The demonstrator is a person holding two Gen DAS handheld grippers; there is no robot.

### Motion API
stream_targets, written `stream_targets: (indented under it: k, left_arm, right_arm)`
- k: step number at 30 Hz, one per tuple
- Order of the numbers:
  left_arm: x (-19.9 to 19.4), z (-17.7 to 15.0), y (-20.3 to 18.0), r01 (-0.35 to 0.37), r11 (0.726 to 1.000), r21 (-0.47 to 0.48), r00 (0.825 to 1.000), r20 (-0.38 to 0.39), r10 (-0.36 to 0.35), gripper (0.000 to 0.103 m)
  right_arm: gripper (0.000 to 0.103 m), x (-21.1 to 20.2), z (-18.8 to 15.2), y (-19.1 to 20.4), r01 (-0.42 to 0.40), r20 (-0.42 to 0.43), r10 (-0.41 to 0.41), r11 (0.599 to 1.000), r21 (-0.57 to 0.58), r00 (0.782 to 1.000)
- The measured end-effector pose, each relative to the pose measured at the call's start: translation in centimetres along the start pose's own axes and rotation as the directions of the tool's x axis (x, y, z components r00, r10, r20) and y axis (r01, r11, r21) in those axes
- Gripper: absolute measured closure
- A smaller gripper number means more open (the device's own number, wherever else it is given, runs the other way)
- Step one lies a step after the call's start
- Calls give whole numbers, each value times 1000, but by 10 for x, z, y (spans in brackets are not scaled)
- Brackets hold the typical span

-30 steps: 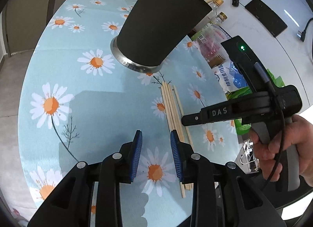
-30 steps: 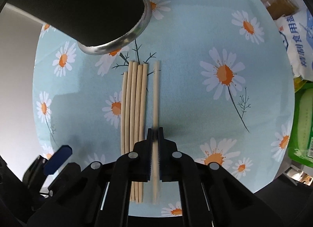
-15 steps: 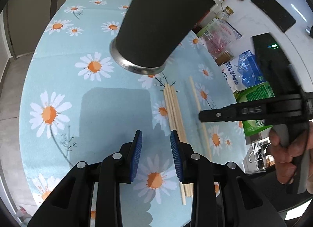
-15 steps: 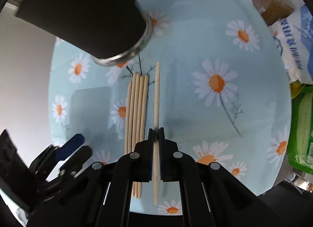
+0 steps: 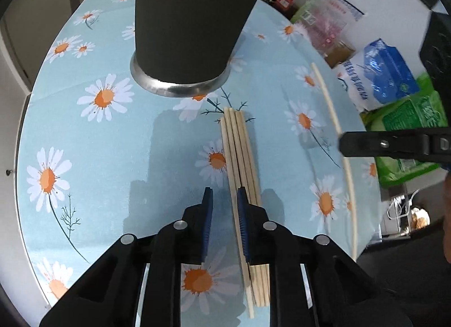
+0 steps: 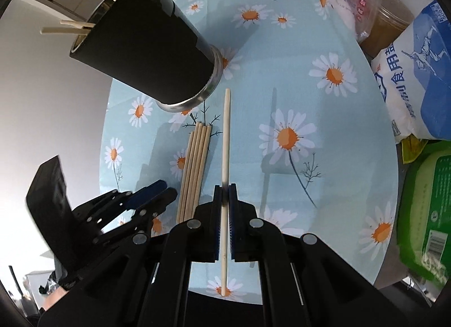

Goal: Organize utensils
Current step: 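Close the right gripper on one stick while the left gripper approaches another stick, then close the left gripper on one stick beside the holder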

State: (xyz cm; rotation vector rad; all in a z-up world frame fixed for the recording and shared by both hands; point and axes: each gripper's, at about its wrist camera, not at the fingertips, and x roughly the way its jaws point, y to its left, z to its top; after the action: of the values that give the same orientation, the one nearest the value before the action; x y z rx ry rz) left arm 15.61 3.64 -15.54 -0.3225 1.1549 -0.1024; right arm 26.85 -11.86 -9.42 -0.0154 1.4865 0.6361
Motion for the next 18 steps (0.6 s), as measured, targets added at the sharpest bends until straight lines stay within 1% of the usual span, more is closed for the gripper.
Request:
stream_targets:
  k: [5, 10, 14, 18]
  left_arm:
    - [8, 2, -6, -46, 999, -20, 999, -23, 45, 89]
    - [12, 5, -15, -102, 995, -11, 994, -37, 101, 90]
    - [16, 10, -24, -145, 989, 19, 987, -61, 146, 90]
    - [22, 16, -30, -194, 980, 31, 976, -97, 197, 90]
  right_arm:
    - [98, -4, -3, -13, -44, -18, 44, 999, -9, 999]
    - [98, -6, -3, -22, -78, -33, 77, 997, -22, 996]
    - [98, -7, -3, -24, -98, -39, 96, 995, -36, 995]
    - [98, -8, -1, -26, -119, -40, 117, 992, -41, 992]
